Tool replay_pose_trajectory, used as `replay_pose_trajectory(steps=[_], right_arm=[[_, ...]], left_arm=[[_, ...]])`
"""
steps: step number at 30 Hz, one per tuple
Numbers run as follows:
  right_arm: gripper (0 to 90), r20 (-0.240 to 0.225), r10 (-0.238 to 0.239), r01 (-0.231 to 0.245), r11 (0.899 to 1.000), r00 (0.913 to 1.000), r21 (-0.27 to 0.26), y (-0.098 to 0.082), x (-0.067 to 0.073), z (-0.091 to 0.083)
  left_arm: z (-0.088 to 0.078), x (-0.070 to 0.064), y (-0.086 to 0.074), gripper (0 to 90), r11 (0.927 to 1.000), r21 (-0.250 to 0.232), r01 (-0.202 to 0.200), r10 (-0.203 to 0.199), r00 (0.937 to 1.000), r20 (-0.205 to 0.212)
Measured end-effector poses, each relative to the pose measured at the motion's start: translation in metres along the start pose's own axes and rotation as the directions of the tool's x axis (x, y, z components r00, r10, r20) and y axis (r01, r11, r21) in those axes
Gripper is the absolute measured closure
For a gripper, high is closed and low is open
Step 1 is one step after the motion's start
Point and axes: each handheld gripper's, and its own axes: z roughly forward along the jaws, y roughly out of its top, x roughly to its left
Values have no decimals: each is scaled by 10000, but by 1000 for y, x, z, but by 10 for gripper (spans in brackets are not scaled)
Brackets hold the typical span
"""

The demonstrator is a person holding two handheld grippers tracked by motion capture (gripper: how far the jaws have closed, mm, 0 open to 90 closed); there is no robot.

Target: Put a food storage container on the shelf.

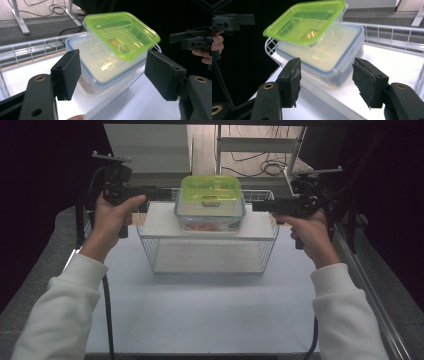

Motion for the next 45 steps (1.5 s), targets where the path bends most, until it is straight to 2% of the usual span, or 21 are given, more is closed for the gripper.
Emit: replay_pose_trajectory(steps=[3, 6, 9, 13, 18, 21, 24, 27, 35, 39, 42, 45], right_arm=[[389, -10, -139, 139, 9999, 9999, 90, -10, -1, 0], [386, -84, -199, 200, 9997, 9998, 121, -20, -3, 2], [386, -182, -222, 227, 9994, 9996, 245, -33, -7, 6], [386, -241, -292, 300, 9990, 9993, 334, -49, -12, 12], [385, -316, -421, 433, 9982, 9986, 411, -70, -16, 15], [385, -356, -498, 512, 9978, 9981, 413, -84, -18, 16], [385, -271, -625, 638, 9966, 9977, 527, -99, -21, 18], [379, -336, -663, 683, 9955, 9972, 650, -115, -22, 20], [370, -596, -734, 787, 9926, 9955, 922, -157, -27, 31], [360, -453, -843, 895, 9879, 9954, 1267, -175, -30, 41], [353, -559, -785, 860, 9850, 9953, 1496, -187, -31, 48], [346, -594, -783, 871, 9826, 9952, 1641, -193, -31, 52]], left_arm=[[-8, 0, -10, 289, 10000, -15, -37, 37, 9999, 94], [-14, -1, -21, 290, 9995, 74, -299, 299, 9995, -62], [-15, -1, -32, 289, 9994, 113, -317, 316, 9994, 141], [-14, -2, -50, 289, 9986, 252, -457, 447, 9983, 380], [-9, -4, -78, 289, 9989, 299, -363, 338, 9962, 808], [-6, -6, -93, 289, 9981, 409, -470, 437, 9958, 799], [-3, -5, -111, 287, 9979, 522, -390, 333, 9938, 1056], [0, -4, -129, 285, 9966, 647, -506, 450, 9954, 845], [7, -4, -165, 283, 9943, 879, -607, 532, 9949, 851], [7, -5, -180, 283, 9927, 972, -719, 639, 9944, 836], [9, -5, -190, 282, 9913, 1104, -721, 610, 9930, 1008], [12, -3, -197, 281, 9895, 1256, -709, 587, 9934, 986]])
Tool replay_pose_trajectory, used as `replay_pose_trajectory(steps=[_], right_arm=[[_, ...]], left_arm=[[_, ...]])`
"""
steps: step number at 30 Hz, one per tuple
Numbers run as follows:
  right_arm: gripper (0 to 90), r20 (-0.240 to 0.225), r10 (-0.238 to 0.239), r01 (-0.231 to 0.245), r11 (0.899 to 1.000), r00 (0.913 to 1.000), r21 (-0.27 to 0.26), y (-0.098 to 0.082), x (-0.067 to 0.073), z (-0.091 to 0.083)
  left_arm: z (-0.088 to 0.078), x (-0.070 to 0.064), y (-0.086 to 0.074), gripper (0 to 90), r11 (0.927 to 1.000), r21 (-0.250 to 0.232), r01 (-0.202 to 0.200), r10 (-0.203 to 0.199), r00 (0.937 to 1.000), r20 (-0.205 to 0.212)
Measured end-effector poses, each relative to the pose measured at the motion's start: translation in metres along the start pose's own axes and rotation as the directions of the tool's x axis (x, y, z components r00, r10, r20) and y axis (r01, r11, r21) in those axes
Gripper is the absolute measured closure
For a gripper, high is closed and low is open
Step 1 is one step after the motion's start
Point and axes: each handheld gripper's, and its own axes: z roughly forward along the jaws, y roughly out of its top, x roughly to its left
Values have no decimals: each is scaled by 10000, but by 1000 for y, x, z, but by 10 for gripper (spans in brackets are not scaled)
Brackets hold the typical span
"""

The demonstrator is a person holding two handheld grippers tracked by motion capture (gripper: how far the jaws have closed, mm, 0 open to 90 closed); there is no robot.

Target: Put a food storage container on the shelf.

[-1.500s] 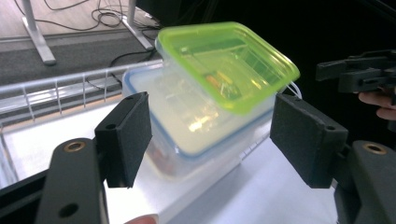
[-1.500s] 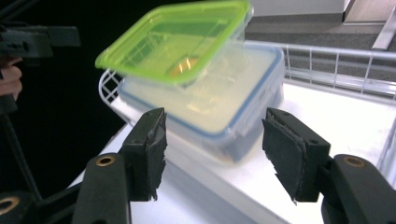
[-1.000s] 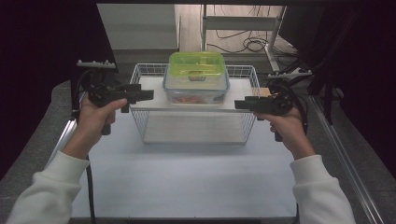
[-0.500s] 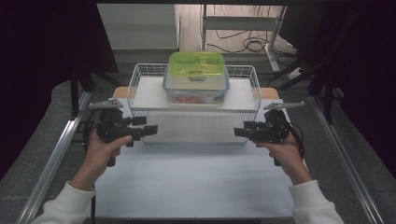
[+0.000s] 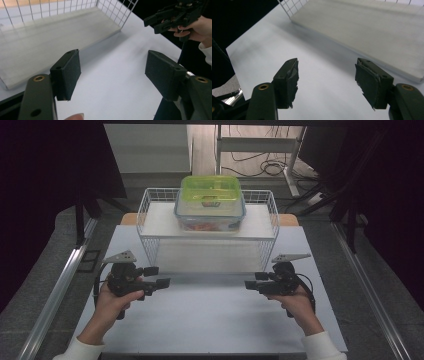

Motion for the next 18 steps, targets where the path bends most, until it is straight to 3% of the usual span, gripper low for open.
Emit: replay_pose_trajectory(steps=[8, 18], right_arm=[[341, -25, 9, -9, 9998, 10000, 222, -9, 0, 11], [326, 42, -21, 21, 9999, 10000, 117, -9, 1, 11]], left_arm=[[13, 6, -13, 281, 9990, 445, 45, -39, 9999, -138], [15, 7, -15, 278, 9990, 450, 74, -70, 9999, -100]])
